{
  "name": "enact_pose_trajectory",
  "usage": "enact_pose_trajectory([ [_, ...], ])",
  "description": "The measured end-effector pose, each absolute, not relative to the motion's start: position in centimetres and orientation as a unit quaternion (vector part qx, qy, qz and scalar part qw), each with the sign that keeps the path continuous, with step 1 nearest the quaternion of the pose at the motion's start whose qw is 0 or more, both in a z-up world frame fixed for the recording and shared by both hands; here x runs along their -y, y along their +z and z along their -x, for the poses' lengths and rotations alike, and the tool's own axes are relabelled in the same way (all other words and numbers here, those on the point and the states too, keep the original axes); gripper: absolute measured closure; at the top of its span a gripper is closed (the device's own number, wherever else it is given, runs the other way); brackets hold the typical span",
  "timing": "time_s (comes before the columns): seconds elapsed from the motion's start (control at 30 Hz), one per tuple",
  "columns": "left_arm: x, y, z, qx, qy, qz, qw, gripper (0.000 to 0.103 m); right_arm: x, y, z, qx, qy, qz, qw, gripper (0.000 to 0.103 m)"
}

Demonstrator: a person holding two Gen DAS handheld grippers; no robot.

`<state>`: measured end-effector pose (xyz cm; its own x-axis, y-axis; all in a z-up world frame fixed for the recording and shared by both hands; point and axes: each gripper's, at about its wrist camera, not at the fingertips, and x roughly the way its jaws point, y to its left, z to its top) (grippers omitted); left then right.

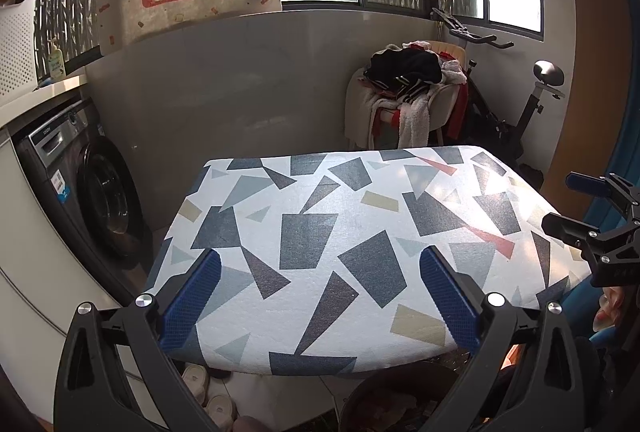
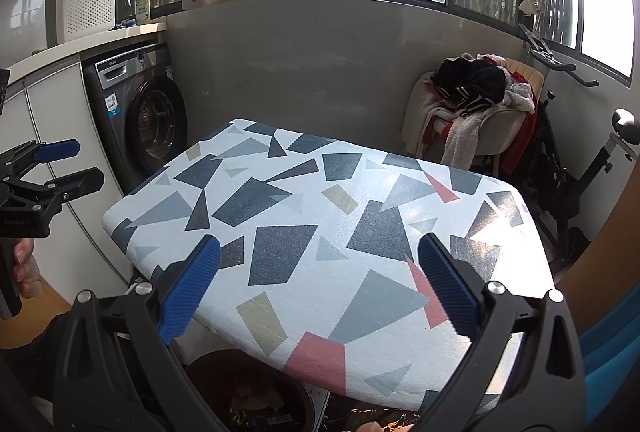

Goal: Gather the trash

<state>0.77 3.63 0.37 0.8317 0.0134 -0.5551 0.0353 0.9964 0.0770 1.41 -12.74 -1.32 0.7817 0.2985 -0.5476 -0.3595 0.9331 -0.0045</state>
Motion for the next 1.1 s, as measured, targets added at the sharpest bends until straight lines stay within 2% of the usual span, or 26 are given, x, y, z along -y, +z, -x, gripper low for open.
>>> enact_pose_trajectory([
  [1.1,-3.50,0.41,-0.77,-0.296,-0.006,-0.040,0.954,0.006,12.92,-1.37,-1.39,-0.281,0.174,0.054,0.942,0.006],
])
